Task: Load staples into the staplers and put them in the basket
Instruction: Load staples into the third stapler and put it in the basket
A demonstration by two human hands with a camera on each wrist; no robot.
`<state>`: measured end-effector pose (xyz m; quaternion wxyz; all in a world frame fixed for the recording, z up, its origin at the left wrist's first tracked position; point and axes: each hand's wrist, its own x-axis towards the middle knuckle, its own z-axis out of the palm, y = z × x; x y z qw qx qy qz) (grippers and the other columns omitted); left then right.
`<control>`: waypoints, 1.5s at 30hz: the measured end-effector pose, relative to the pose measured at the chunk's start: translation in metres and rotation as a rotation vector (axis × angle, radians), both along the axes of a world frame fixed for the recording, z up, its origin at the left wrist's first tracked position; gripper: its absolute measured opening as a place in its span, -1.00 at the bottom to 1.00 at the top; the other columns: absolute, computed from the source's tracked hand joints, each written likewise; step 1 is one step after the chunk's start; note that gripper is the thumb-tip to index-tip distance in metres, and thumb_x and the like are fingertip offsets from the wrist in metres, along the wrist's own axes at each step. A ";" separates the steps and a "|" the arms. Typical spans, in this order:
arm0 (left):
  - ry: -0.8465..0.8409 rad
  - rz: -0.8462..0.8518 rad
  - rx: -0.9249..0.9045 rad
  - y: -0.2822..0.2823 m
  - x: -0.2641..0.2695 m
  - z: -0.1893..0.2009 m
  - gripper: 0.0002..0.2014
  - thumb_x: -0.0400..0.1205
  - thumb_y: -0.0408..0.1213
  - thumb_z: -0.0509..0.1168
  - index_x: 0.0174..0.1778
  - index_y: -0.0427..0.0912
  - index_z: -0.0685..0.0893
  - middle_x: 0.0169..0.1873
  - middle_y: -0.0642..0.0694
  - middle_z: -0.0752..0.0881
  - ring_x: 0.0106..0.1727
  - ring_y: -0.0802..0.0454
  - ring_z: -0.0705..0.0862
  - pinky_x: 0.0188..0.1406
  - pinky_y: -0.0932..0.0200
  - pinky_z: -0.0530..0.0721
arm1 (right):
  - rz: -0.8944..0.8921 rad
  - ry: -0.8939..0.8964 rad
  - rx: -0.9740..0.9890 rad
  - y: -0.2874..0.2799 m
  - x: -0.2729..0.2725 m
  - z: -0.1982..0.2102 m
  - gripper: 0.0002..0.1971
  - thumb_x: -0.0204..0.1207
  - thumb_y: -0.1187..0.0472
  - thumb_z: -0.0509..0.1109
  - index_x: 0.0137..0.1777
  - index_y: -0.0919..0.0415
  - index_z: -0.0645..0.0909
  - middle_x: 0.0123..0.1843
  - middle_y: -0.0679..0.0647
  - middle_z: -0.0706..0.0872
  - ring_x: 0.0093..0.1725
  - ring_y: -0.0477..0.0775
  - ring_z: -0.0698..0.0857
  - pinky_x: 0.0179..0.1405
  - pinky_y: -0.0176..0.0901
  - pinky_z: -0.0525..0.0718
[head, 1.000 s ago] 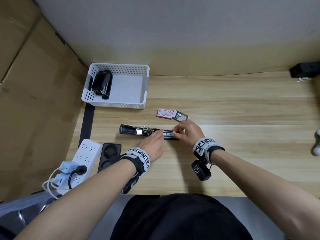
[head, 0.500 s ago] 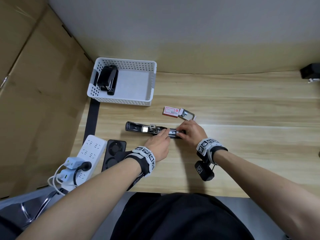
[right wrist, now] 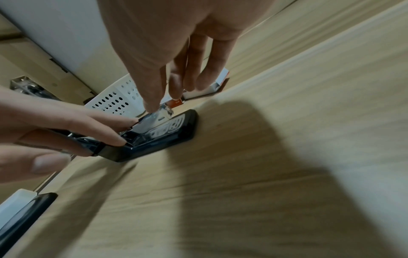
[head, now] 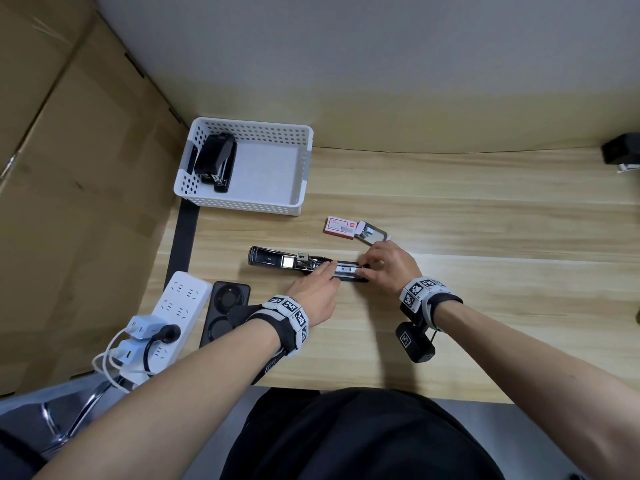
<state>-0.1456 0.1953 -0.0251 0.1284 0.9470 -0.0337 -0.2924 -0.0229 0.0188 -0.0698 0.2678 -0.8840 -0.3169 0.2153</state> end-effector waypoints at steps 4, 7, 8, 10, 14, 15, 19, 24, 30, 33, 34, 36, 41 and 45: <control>-0.039 -0.030 0.003 -0.002 0.004 0.004 -0.54 0.67 -0.31 0.11 0.53 -0.20 0.37 0.69 -0.17 0.10 0.68 -0.09 0.10 0.40 -0.08 0.50 | 0.033 -0.020 0.018 -0.006 0.007 0.003 -0.85 0.47 -0.07 0.48 -0.16 -0.02 0.75 -0.14 -0.17 0.62 -0.05 -0.09 0.53 -0.16 -0.10 0.59; -0.129 -0.128 0.045 -0.006 0.011 0.006 -0.42 0.61 -0.31 0.19 0.59 -0.13 0.27 0.67 -0.17 0.12 0.57 -0.14 0.27 0.35 -0.08 0.50 | -0.008 -0.037 0.031 -0.011 0.015 0.003 -0.80 0.54 -0.05 0.37 -0.12 0.02 0.75 -0.15 -0.14 0.63 -0.09 -0.08 0.53 -0.19 -0.02 0.62; -0.143 -0.153 0.077 -0.007 0.013 0.006 -0.38 0.59 -0.32 0.21 0.60 -0.11 0.26 0.67 -0.18 0.09 0.56 -0.15 0.26 0.32 -0.09 0.50 | -0.017 -0.036 0.026 -0.014 0.018 0.003 -0.79 0.55 -0.04 0.34 -0.12 0.03 0.75 -0.16 -0.14 0.63 -0.11 -0.07 0.53 -0.20 0.02 0.63; -0.150 -0.186 0.149 -0.010 0.018 0.005 -0.34 0.56 -0.32 0.24 0.62 -0.07 0.23 0.68 -0.20 0.04 0.56 -0.16 0.20 0.27 -0.07 0.48 | -0.023 -0.036 0.007 -0.020 0.023 0.003 -0.78 0.55 -0.03 0.30 -0.13 0.02 0.73 -0.17 -0.14 0.62 -0.12 -0.06 0.53 -0.20 0.05 0.63; -0.095 -0.196 0.204 -0.013 0.019 0.000 -0.28 0.54 -0.29 0.27 0.64 0.02 0.20 0.68 -0.21 -0.01 0.59 -0.15 0.13 0.29 -0.07 0.41 | -0.055 -0.019 0.003 -0.030 0.034 0.005 -0.66 0.51 -0.12 0.19 -0.12 0.03 0.73 -0.22 -0.20 0.55 -0.16 -0.08 0.51 -0.23 -0.04 0.58; -0.085 -0.184 0.197 -0.013 0.019 0.000 -0.28 0.53 -0.30 0.27 0.63 0.03 0.22 0.69 -0.21 -0.01 0.59 -0.14 0.12 0.32 -0.08 0.40 | -0.063 -0.011 0.000 -0.031 0.036 0.006 -0.67 0.50 -0.10 0.19 -0.11 0.04 0.73 -0.22 -0.19 0.55 -0.17 -0.08 0.50 -0.23 -0.05 0.56; -0.065 -0.157 0.169 -0.013 0.019 0.004 -0.35 0.54 -0.31 0.25 0.59 -0.07 0.28 0.67 -0.21 0.04 0.60 -0.14 0.13 0.38 -0.09 0.40 | -0.081 0.006 -0.010 -0.031 0.042 0.003 -0.81 0.56 0.06 0.32 -0.07 0.08 0.76 -0.21 -0.13 0.59 -0.16 -0.05 0.52 -0.21 -0.02 0.58; -0.053 -0.107 0.157 -0.015 0.015 0.006 -0.42 0.61 -0.31 0.18 0.59 -0.27 0.28 0.65 -0.21 0.15 0.63 -0.13 0.16 0.54 -0.11 0.32 | -0.078 0.033 0.012 -0.023 0.046 -0.001 -0.82 0.57 0.09 0.34 -0.11 0.10 0.75 -0.19 -0.02 0.64 -0.18 0.03 0.56 -0.21 0.03 0.60; -0.054 -0.083 0.129 -0.016 0.016 0.006 -0.42 0.64 -0.34 0.13 0.60 -0.41 0.26 0.66 -0.24 0.13 0.66 -0.14 0.11 0.60 -0.03 0.28 | -0.071 0.001 -0.003 -0.011 0.052 -0.001 -0.83 0.59 0.04 0.36 -0.10 0.06 0.75 -0.16 -0.07 0.65 -0.08 0.07 0.60 -0.27 -0.09 0.50; -0.067 -0.071 0.096 -0.017 0.019 0.006 -0.45 0.63 -0.37 0.12 0.57 -0.44 0.31 0.64 -0.27 0.15 0.65 -0.16 0.14 0.57 -0.05 0.35 | -0.092 -0.047 -0.094 -0.006 0.058 -0.002 -0.81 0.57 -0.12 0.36 -0.08 -0.08 0.74 -0.12 -0.15 0.63 0.00 -0.04 0.49 -0.26 -0.10 0.52; -0.078 -0.076 0.085 -0.018 0.021 0.006 -0.46 0.63 -0.37 0.12 0.55 -0.44 0.33 0.63 -0.28 0.18 0.64 -0.16 0.17 0.54 -0.05 0.38 | -0.085 -0.073 -0.134 -0.004 0.060 -0.003 -0.81 0.56 -0.13 0.36 -0.06 -0.10 0.74 -0.10 -0.14 0.61 0.04 -0.04 0.47 -0.26 -0.10 0.52; -0.115 -0.091 0.065 -0.019 0.026 0.006 -0.51 0.62 -0.35 0.13 0.49 -0.41 0.41 0.57 -0.28 0.30 0.57 -0.18 0.28 0.45 -0.07 0.48 | -0.066 -0.117 -0.190 0.000 0.063 -0.006 -0.83 0.53 -0.12 0.38 -0.02 -0.12 0.73 -0.08 -0.11 0.57 0.10 0.00 0.46 -0.27 -0.13 0.49; -0.181 -0.065 0.040 -0.022 0.038 0.006 -0.65 0.59 -0.29 0.16 0.28 -0.28 0.57 0.33 -0.17 0.52 0.40 -0.12 0.45 0.16 -0.05 0.62 | -0.034 -0.131 -0.182 0.013 0.065 -0.009 -0.84 0.51 -0.07 0.42 0.01 -0.11 0.75 -0.03 -0.04 0.56 0.14 0.07 0.47 -0.26 -0.08 0.56; -0.158 -0.013 0.058 -0.022 0.044 0.005 -0.67 0.58 -0.25 0.17 0.24 -0.24 0.58 0.27 -0.14 0.55 0.35 -0.12 0.48 0.15 -0.06 0.64 | -0.044 -0.123 -0.188 0.020 0.063 -0.010 -0.75 0.50 -0.15 0.39 0.04 -0.09 0.77 -0.02 -0.04 0.57 0.14 0.05 0.46 -0.21 -0.08 0.59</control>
